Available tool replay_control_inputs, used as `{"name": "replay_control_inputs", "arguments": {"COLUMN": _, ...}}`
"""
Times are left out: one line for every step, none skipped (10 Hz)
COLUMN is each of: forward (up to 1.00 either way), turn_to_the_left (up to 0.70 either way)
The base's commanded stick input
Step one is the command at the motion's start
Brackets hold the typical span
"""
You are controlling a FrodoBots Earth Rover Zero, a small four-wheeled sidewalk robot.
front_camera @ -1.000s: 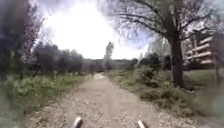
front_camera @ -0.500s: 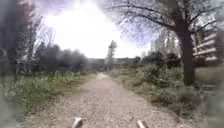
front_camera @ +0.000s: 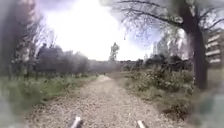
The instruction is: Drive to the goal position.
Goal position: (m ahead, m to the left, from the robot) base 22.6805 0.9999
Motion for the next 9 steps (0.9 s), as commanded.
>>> {"name": "replay_control_inputs", "arguments": {"forward": 0.7, "turn_to_the_left": 0.0}}
{"name": "replay_control_inputs", "arguments": {"forward": 0.7, "turn_to_the_left": 0.0}}
{"name": "replay_control_inputs", "arguments": {"forward": 0.7, "turn_to_the_left": 0.0}}
{"name": "replay_control_inputs", "arguments": {"forward": 0.7, "turn_to_the_left": 0.0}}
{"name": "replay_control_inputs", "arguments": {"forward": 0.7, "turn_to_the_left": 0.0}}
{"name": "replay_control_inputs", "arguments": {"forward": 0.7, "turn_to_the_left": 0.0}}
{"name": "replay_control_inputs", "arguments": {"forward": 0.7, "turn_to_the_left": 0.0}}
{"name": "replay_control_inputs", "arguments": {"forward": 0.7, "turn_to_the_left": 0.0}}
{"name": "replay_control_inputs", "arguments": {"forward": 0.7, "turn_to_the_left": 0.0}}
